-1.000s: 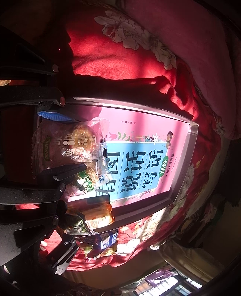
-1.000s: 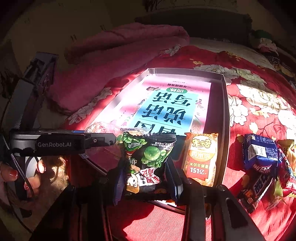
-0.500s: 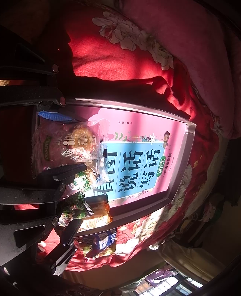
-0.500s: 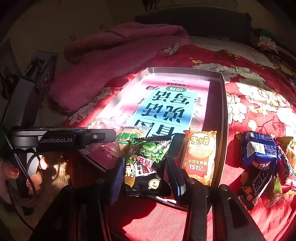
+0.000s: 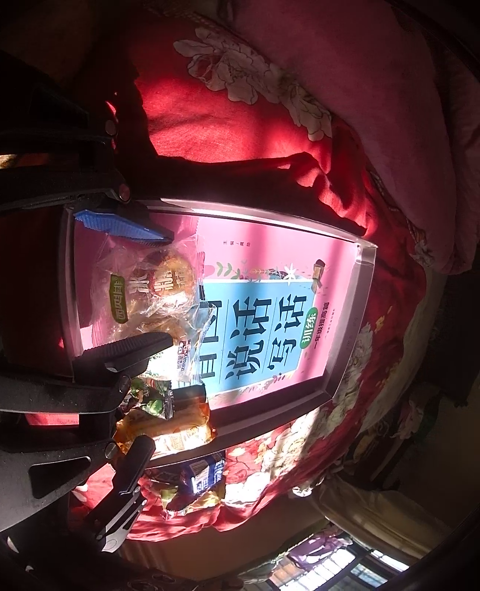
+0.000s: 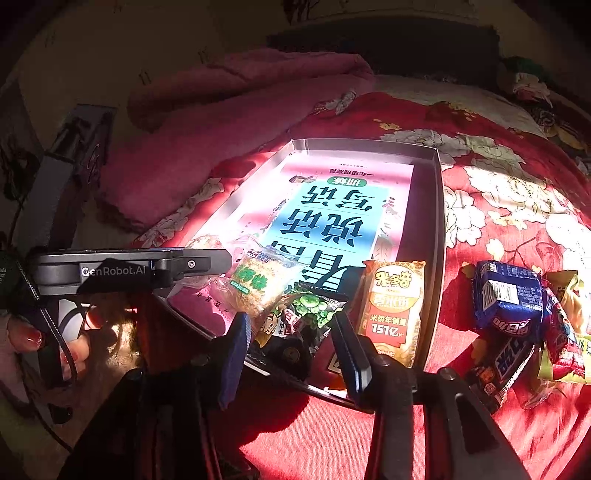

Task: Organize snacks
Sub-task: 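Lower both snacks into the tray and open both grippers, then withdraw both grippers from the tray toward the remaining snacks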

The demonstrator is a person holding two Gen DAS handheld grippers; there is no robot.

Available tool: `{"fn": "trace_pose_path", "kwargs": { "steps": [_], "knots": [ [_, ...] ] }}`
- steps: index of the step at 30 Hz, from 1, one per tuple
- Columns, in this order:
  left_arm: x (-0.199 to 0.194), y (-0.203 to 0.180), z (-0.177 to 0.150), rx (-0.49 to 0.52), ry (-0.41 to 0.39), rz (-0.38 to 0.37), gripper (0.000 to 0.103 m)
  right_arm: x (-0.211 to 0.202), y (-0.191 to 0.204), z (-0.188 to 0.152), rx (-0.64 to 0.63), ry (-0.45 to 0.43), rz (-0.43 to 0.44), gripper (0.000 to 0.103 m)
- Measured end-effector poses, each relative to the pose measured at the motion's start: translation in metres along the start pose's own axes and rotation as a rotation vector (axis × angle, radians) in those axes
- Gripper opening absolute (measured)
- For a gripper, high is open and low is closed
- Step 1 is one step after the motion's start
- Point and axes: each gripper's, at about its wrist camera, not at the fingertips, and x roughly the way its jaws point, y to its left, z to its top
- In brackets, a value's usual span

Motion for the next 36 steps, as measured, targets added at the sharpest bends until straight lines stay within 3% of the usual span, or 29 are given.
{"fn": "trace_pose_path", "kwargs": {
  "steps": [4, 17, 20, 36],
  "knots": [
    [-0.006, -0.002, 0.001, 0.002, -0.031, -0.007, 0.057, -0.006, -0.002, 0.0, 0.004, -0.019, -0.002, 0.048],
    [-0.019, -0.003, 0.004, 0.005, -0.092, -0.009, 0.058, -0.025, -0.011, 0.0, 0.026, -0.067, -0.023, 0.054],
    [-0.023, -0.003, 0.004, 0.003, -0.112, 0.004, 0.07, -0.031, -0.013, 0.001, 0.028, -0.084, -0.03, 0.058],
    [-0.044, -0.025, 0.003, 0.015, -0.128, -0.047, 0.071, -0.071, -0.025, 0.005, 0.055, -0.174, -0.037, 0.058]
  ]
}}
